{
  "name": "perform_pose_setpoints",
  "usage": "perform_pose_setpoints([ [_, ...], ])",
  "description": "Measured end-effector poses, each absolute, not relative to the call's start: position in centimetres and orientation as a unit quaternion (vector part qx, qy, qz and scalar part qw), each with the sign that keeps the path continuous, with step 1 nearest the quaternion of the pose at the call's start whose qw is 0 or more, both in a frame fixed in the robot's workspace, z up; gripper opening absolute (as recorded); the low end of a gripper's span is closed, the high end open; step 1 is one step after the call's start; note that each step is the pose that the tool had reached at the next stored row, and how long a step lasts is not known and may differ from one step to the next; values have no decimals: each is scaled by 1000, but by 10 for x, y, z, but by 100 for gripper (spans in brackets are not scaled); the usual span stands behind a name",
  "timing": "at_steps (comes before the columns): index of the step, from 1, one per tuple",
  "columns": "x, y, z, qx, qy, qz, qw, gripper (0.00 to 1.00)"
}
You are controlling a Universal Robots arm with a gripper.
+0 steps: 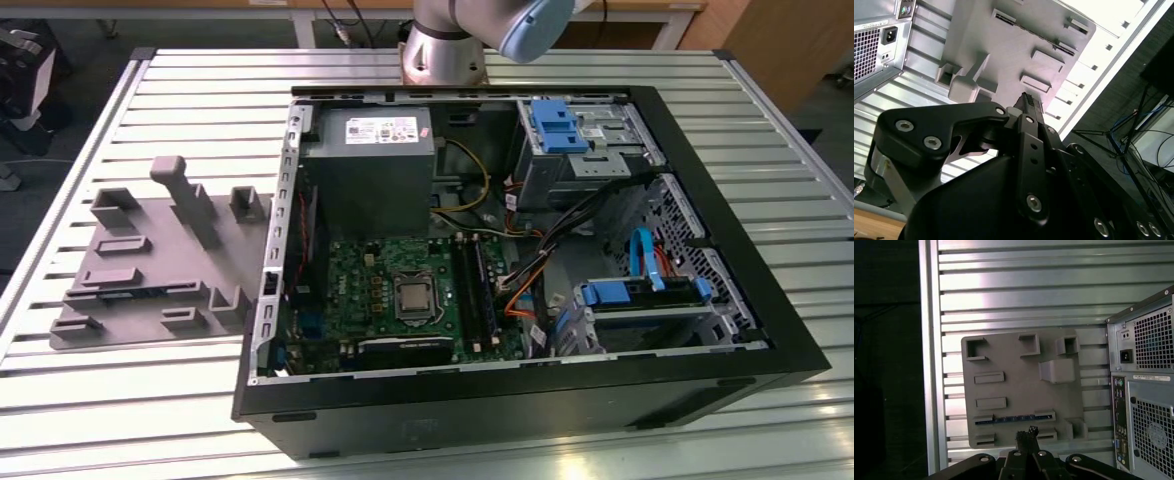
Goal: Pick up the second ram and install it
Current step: 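Pick up the second ram and move it above second insertion slot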
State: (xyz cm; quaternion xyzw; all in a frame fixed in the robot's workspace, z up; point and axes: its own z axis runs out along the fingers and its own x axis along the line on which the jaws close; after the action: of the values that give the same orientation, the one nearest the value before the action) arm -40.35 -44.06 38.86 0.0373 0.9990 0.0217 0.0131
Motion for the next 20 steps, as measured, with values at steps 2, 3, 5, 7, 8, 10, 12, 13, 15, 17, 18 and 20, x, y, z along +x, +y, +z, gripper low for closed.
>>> perform_pose_setpoints([
  [2,-403,-441,389,37,999,22,13,11],
  [3,-404,-441,389,37,999,22,13,11],
  [5,-404,-441,389,37,999,22,13,11],
  [7,-404,-441,389,36,999,22,13,11],
  [8,-404,-441,389,34,999,22,13,11],
  [10,-404,-441,389,25,999,22,13,11],
  [12,-404,-441,389,10,1000,22,12,11],
  [13,-404,-441,389,3,1000,22,12,11],
  [15,-404,-441,388,-12,1000,22,12,11],
  [17,-404,-441,388,-26,999,22,12,11],
  [18,-405,-441,388,-32,999,22,12,11],
  [20,-405,-441,388,-40,999,22,11,11],
])
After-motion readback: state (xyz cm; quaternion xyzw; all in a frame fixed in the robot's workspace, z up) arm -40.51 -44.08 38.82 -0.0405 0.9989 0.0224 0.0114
